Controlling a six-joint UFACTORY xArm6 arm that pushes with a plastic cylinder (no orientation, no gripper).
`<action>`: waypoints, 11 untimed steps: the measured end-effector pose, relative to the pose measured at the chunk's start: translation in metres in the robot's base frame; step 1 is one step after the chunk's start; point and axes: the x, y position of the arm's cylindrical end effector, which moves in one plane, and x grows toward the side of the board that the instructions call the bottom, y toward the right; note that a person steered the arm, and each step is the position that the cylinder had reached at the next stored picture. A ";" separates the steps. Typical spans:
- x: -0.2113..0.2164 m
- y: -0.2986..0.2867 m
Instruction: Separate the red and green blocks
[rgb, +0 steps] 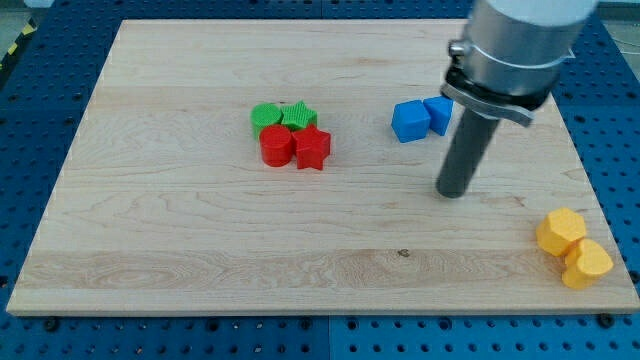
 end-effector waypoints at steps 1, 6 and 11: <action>-0.019 -0.020; -0.072 -0.137; -0.084 -0.218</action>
